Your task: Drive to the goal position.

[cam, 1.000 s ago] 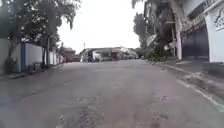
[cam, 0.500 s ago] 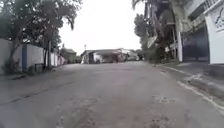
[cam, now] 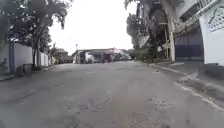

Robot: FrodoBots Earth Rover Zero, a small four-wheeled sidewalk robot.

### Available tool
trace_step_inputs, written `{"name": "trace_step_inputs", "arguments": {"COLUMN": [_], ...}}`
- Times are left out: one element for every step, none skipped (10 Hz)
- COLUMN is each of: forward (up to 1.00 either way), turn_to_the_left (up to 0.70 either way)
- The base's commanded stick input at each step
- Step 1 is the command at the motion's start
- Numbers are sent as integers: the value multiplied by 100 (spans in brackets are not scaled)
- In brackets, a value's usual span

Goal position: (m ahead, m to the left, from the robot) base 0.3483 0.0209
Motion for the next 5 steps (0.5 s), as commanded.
{"name": "trace_step_inputs", "arguments": {"forward": [100, 100, 100, 100, 100], "turn_to_the_left": [-36, -36, -36, -36, -36]}}
